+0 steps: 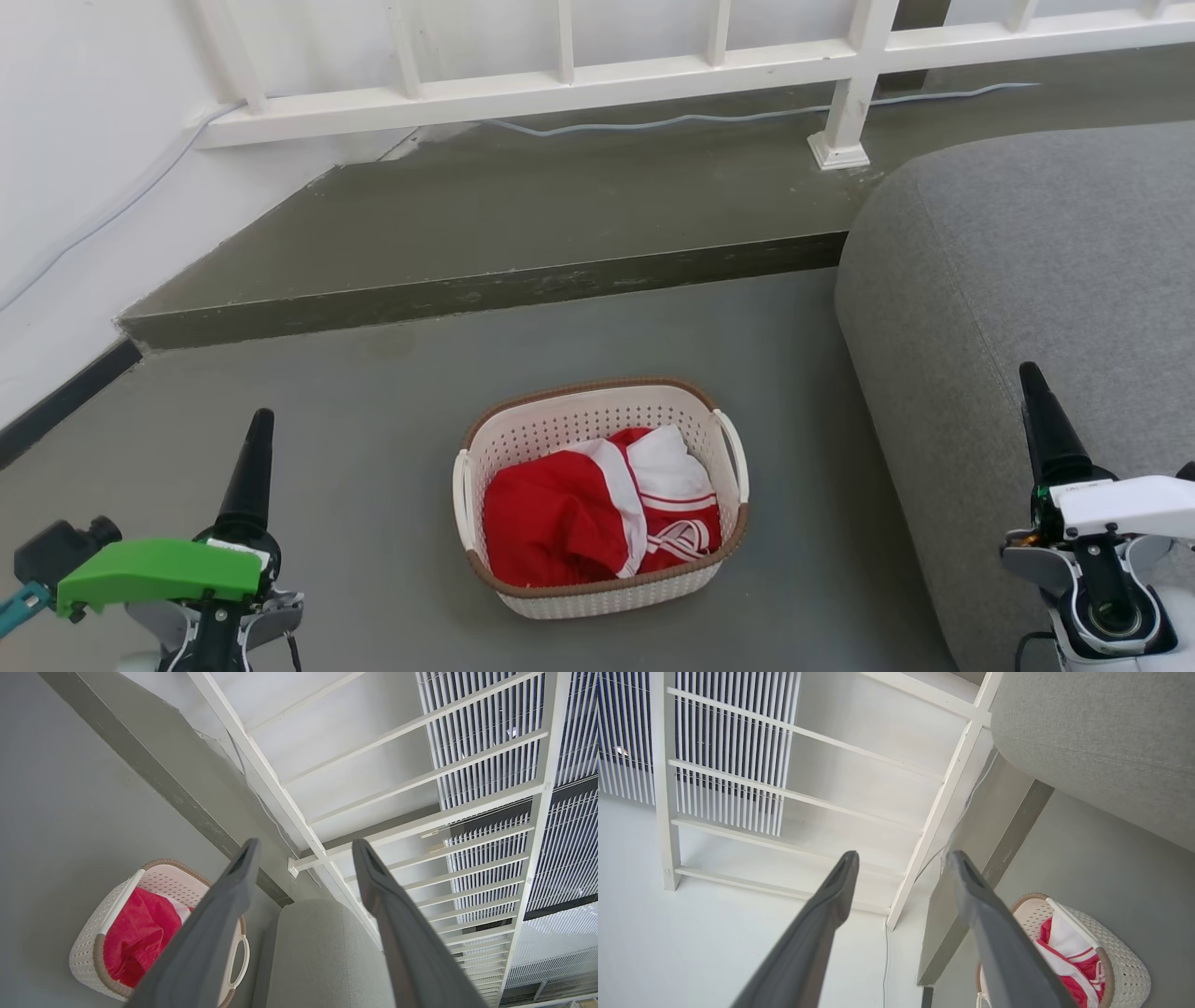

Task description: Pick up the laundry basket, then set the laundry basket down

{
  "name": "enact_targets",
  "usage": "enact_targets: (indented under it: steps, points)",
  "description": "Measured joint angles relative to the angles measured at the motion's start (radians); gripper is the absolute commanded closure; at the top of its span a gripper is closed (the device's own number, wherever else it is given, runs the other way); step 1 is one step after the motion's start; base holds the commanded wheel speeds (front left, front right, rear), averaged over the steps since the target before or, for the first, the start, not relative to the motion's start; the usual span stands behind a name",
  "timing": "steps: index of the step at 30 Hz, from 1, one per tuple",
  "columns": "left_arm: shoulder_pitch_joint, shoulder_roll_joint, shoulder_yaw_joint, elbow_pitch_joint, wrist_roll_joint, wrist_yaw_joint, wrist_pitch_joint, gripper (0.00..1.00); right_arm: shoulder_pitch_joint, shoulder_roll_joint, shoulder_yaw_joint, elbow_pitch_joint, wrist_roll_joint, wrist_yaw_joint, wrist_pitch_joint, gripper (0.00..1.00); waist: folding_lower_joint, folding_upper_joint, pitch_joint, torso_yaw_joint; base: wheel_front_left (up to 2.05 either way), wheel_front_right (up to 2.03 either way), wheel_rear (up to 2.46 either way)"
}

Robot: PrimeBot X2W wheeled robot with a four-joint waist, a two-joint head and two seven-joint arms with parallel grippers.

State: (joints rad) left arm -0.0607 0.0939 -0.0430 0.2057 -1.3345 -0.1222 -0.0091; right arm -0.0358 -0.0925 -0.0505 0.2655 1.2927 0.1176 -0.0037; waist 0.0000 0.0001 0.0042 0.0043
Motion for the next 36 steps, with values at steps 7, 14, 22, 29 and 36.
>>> enact_targets:
  steps: [7,14,22,29,36]
  points:
    - [-0.002,0.021,-0.031,-0.017,0.119,0.000,-0.025,0.00,-0.008,-0.016,0.032,-0.016,-0.098,-0.015,-0.023,0.00,0.0000,0.0000,-0.001,0.003,0.00,0.00,0.00]
    - [-0.020,0.031,-0.064,-0.034,0.219,0.009,-0.046,0.00,-0.020,-0.050,0.070,-0.033,-0.233,-0.045,-0.043,0.00,0.0000,0.0000,-0.002,0.006,0.00,0.00,0.00]
    - [-0.022,0.049,-0.113,-0.039,0.351,0.036,-0.073,0.00,-0.022,-0.075,0.121,-0.040,-0.377,-0.077,-0.072,0.00,0.0000,0.0000,-0.002,0.008,0.00,0.00,0.00]
    - [-0.022,0.062,-0.157,-0.040,0.459,0.055,-0.091,0.00,-0.022,-0.092,0.170,-0.044,-0.502,-0.112,-0.094,0.00,0.0000,0.0000,-0.001,0.007,0.00,0.00,0.00]
    - [-0.022,0.067,-0.190,-0.045,0.565,0.086,-0.117,0.00,-0.022,-0.094,0.207,-0.046,-0.598,-0.133,-0.117,0.00,0.0000,0.0000,0.001,0.007,0.00,0.00,0.00]
